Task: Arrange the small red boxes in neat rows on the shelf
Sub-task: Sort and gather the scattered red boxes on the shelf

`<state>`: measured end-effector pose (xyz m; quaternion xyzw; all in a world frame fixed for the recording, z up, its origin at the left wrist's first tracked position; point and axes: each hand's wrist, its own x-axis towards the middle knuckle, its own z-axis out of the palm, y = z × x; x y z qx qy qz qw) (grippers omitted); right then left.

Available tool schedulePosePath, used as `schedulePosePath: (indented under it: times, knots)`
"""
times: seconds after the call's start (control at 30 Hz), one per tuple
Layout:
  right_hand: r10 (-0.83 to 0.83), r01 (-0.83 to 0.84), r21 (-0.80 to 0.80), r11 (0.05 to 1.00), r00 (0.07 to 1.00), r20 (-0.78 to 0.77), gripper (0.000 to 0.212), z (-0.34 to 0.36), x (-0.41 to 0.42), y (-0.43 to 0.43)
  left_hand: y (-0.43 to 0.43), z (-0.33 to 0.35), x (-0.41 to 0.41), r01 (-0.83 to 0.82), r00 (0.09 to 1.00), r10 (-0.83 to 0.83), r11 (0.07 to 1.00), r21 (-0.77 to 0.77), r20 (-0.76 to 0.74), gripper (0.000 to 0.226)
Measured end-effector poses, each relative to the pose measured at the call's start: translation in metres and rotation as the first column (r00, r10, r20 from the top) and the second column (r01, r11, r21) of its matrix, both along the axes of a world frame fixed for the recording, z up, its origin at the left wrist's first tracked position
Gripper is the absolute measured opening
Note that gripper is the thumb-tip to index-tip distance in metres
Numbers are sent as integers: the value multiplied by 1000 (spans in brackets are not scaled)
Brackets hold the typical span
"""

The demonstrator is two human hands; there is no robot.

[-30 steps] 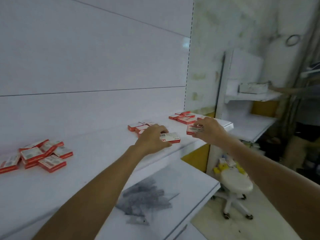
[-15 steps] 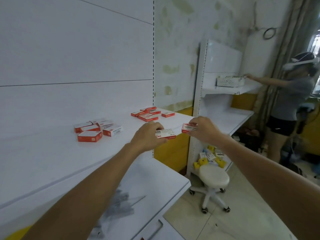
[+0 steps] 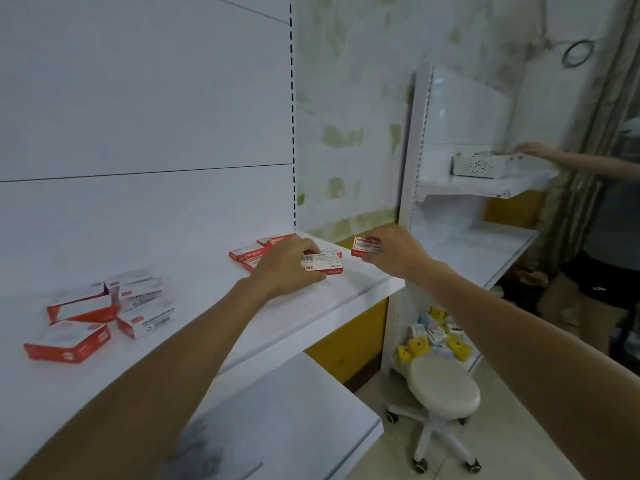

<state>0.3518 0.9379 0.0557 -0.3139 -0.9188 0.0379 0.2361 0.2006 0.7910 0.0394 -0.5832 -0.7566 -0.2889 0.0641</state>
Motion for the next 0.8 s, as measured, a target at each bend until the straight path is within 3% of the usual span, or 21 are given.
schedulePosePath:
  times: [0.17, 0.27, 0.4, 0.5, 0.7, 0.8]
  knots:
    - [151, -151, -1, 989, 989, 6, 28, -6, -53, 39, 19, 5, -22, -151, 988, 151, 988, 5, 25, 42]
    - [274, -275, 19, 961, 961, 23, 35, -3, -90, 55, 18, 4, -34, -273, 962, 272, 962, 25, 14, 38]
    - [452, -453, -10, 892, 892, -18, 43, 7, -129, 63, 10, 0, -40, -429, 904, 427, 901, 68, 30, 33]
    - [561, -561, 12, 828, 828, -16, 37, 9, -144, 65, 5, -3, -41, -526, 850, 526, 845, 95, 28, 33]
    - [669, -669, -13, 743, 743, -14, 35, -2, -151, 69, 11, -13, -32, -621, 784, 619, 778, 97, 54, 31]
    - [694, -690, -67, 720, 718, 56, 27, -21, -147, 70, 18, -26, -29, -634, 770, 633, 773, -10, 79, 34]
